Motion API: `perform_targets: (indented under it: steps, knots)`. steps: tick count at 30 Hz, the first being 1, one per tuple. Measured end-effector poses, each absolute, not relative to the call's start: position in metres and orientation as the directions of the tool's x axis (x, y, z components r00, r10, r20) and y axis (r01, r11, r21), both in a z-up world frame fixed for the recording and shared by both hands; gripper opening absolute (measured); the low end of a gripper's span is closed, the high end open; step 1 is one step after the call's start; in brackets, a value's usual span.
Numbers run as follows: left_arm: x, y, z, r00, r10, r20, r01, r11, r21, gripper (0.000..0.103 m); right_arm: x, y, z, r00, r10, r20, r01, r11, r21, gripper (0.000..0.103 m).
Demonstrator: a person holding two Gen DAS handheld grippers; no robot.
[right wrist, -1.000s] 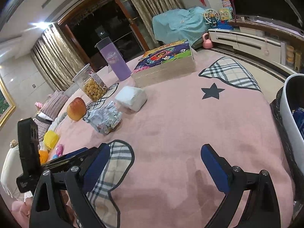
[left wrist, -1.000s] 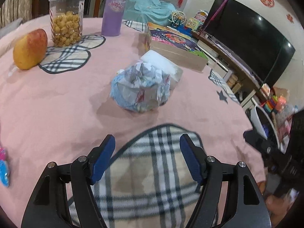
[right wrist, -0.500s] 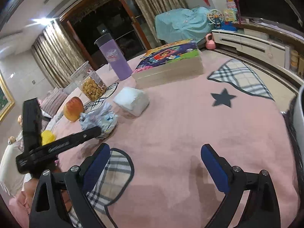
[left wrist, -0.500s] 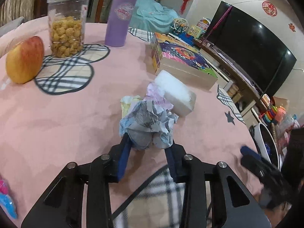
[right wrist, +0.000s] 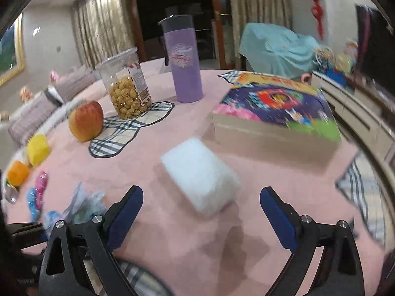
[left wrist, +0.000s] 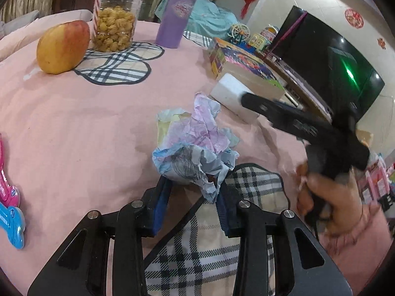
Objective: Collect trash
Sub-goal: 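Grasp the crumpled paper ball with the left tool while the right tool grasps the white foam block, then lift the paper ball and foam block and carry them over the trash bin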
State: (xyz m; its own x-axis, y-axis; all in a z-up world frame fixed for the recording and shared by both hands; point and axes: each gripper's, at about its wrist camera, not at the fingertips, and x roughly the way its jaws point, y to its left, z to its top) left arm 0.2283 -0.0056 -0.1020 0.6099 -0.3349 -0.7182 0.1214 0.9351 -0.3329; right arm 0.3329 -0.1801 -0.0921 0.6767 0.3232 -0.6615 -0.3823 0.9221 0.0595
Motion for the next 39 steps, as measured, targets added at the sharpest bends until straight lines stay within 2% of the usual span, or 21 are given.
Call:
perform_targets:
  steps: [1, 3, 11, 14, 20, 22, 25, 35, 36, 39]
  knots:
    - [0.228, -0.007, -0.102, 0.613, -0.328, -0.719, 0.123, 0.938, -0.323, 0.034, 0.337, -0.178, -0.095, 0.666, 0.32, -0.674, -0.386, 0.921, 0.056, 0.077]
    - [0.228, -0.008, -0.101, 0.616, -0.32, -0.72, 0.127, 0.942, -0.31, 0.034, 0.343, -0.177, -0.102, 0.649, 0.275, -0.709, -0.354, 0.934, 0.038, 0.055]
    - [0.225, -0.008, -0.101, 0.624, -0.322, -0.712, 0.134, 0.942, -0.308, 0.034, 0.266, -0.224, -0.085, 0.692, 0.348, -0.633, -0.302, 0.935, 0.184, 0.053]
    - [0.223, -0.01, -0.099, 0.631, -0.321, -0.706, 0.145, 0.943, -0.3, 0.034, 0.222, -0.247, -0.084, 0.708, 0.324, -0.627, -0.231, 0.946, 0.227, 0.053]
    - [0.215, -0.015, -0.093, 0.649, -0.315, -0.693, 0.162, 0.946, -0.279, 0.034, 0.156, -0.285, -0.089, 0.723, 0.185, -0.666, -0.063, 0.977, 0.203, 0.053]
    - [0.209, -0.02, -0.09, 0.643, -0.35, -0.681, 0.179, 0.933, -0.311, 0.034, 0.141, -0.293, -0.092, 0.723, 0.162, -0.672, -0.024, 0.977, 0.211, 0.054]
    - [0.194, -0.033, -0.088, 0.61, -0.425, -0.669, 0.213, 0.901, -0.378, 0.034, 0.139, -0.293, -0.091, 0.726, 0.178, -0.664, -0.046, 0.976, 0.211, 0.059]
    - [0.155, -0.063, -0.083, 0.577, -0.446, -0.685, 0.278, 0.895, -0.348, 0.033, 0.145, -0.29, -0.095, 0.712, 0.222, -0.666, -0.117, 0.973, 0.2, 0.068]
    - [0.153, -0.064, -0.084, 0.573, -0.446, -0.688, 0.276, 0.895, -0.35, 0.033, 0.145, -0.29, -0.095, 0.712, 0.228, -0.664, -0.124, 0.972, 0.201, 0.068]
    - [0.147, -0.068, -0.088, 0.563, -0.443, -0.698, 0.279, 0.897, -0.344, 0.033, 0.139, -0.29, -0.093, 0.726, 0.205, -0.657, -0.113, 0.977, 0.18, 0.05]
